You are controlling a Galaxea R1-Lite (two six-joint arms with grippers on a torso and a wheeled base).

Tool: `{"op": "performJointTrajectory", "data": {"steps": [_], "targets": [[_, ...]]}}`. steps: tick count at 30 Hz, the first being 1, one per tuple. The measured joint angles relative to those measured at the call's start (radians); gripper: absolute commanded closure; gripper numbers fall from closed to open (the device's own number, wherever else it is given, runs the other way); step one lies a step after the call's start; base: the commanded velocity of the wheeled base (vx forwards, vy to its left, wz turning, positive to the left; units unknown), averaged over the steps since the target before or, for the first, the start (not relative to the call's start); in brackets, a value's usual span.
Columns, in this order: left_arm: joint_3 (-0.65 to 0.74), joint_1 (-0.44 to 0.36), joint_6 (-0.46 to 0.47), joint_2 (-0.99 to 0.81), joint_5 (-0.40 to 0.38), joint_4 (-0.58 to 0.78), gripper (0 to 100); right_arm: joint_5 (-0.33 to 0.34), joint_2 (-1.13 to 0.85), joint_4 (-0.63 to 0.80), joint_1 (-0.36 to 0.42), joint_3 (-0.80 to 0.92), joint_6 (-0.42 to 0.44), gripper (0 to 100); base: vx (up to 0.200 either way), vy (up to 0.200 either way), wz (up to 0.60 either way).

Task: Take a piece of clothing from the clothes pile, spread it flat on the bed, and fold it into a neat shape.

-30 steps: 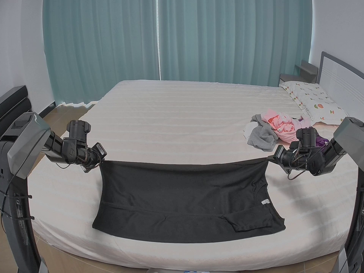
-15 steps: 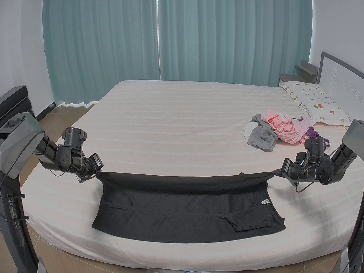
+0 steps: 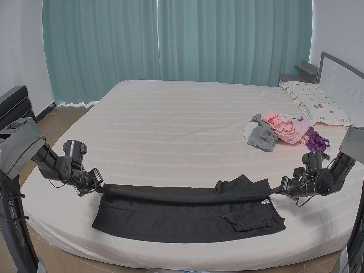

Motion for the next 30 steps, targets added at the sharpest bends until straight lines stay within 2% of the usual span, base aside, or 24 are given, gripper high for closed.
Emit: {"op": "performJointTrajectory", "data": {"steps": [11, 12, 15, 16, 24, 30], "targets": [[0.081, -0.005, 0.06, 0.002, 0.0, -0.001, 100, -0.006, 0.032, 0.0, -0.001, 0.03, -0.046, 100, 0.0, 0.0, 0.0], [0.084, -0.005, 0.06, 0.002, 0.0, -0.002, 0, -0.006, 0.034, 0.0, -0.001, 0.03, -0.046, 100, 0.0, 0.0, 0.0], [0.088, -0.006, 0.061, 0.005, 0.0, -0.001, 0, -0.007, 0.04, 0.0, 0.0, 0.031, -0.048, 100, 0.0, 0.0, 0.0], [0.089, -0.006, 0.062, 0.007, 0.0, -0.001, 0, -0.007, 0.041, 0.0, 0.0, 0.031, -0.048, 0, 0.0, 0.0, 0.0], [0.08, -0.009, 0.054, 0.011, -0.002, -0.007, 0, -0.003, 0.033, 0.0, -0.001, 0.019, -0.015, 0, 0.0, 0.0, 0.0], [0.028, -0.009, 0.01, 0.013, -0.003, -0.043, 0, -0.004, 0.023, 0.0, 0.002, -0.034, 0.102, 0, 0.0, 0.0, 0.0]]}}
